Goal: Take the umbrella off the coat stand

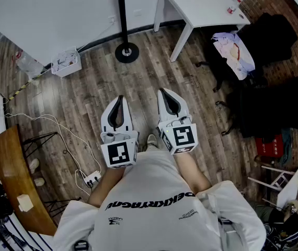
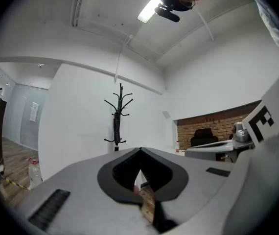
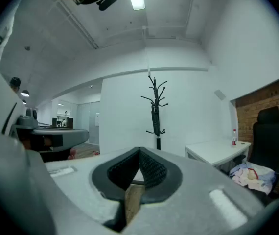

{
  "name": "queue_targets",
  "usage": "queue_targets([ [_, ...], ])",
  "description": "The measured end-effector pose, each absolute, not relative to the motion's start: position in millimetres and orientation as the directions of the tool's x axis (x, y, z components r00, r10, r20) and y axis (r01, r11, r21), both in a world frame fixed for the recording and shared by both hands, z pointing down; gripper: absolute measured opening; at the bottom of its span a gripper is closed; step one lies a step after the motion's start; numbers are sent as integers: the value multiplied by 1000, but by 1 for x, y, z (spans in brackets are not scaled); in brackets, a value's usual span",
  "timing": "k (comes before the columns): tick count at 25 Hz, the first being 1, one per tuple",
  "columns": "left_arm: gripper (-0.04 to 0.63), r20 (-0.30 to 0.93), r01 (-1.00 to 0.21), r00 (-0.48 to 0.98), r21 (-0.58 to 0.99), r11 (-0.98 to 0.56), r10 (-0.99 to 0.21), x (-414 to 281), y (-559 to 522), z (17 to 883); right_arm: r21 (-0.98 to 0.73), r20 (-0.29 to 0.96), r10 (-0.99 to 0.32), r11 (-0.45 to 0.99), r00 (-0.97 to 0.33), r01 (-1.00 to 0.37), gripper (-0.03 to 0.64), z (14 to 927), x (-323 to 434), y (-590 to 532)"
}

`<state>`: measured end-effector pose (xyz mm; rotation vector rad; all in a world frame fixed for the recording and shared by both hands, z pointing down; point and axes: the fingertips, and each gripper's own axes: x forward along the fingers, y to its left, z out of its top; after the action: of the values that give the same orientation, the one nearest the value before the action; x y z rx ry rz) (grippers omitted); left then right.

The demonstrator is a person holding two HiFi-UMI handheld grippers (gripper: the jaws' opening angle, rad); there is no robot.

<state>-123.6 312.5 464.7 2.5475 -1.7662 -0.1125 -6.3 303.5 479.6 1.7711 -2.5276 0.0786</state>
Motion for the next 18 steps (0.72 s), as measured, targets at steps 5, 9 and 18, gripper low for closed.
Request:
queue_targets([
  [5, -3, -22, -936, 347, 55, -347, -938, -87, 304, 459, -49, 83, -928, 360, -363, -932, -2, 479, 25, 297],
  [9, -3, -25, -939, 340, 54, -340, -940, -58, 296, 456, -37, 55, -924, 378, -379, -925, -2, 473, 50, 288],
  [18, -3, 3, -953, 303, 29, -303, -953, -20, 284, 464, -68, 68, -903, 420, -424, -905, -2, 485, 84, 265],
])
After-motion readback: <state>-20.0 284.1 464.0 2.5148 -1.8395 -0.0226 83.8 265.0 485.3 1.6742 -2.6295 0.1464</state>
